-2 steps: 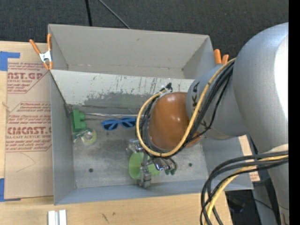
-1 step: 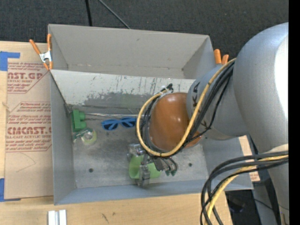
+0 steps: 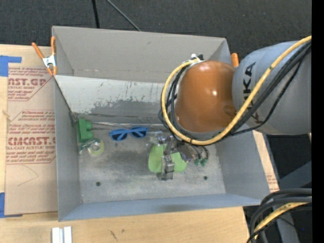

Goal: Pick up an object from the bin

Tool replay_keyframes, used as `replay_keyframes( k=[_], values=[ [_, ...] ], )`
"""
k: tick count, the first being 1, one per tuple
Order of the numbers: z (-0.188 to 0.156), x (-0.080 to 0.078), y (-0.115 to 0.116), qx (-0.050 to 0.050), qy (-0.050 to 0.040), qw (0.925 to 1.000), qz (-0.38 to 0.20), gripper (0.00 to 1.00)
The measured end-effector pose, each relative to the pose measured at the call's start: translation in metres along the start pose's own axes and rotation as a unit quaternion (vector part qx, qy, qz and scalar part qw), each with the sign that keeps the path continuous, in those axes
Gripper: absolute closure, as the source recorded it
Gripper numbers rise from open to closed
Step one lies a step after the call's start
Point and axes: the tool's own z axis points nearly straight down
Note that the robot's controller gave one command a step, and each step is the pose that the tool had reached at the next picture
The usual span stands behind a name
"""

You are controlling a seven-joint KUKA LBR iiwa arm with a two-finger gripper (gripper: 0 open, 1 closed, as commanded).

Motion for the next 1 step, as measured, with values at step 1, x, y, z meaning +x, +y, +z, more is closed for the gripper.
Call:
replay_keyframes(
  k=[1],
  values=[
    [-0.0927,-0.0063,-0.0299,0.000,-0.0001,0.9588,-0.284,1.00]
  ],
)
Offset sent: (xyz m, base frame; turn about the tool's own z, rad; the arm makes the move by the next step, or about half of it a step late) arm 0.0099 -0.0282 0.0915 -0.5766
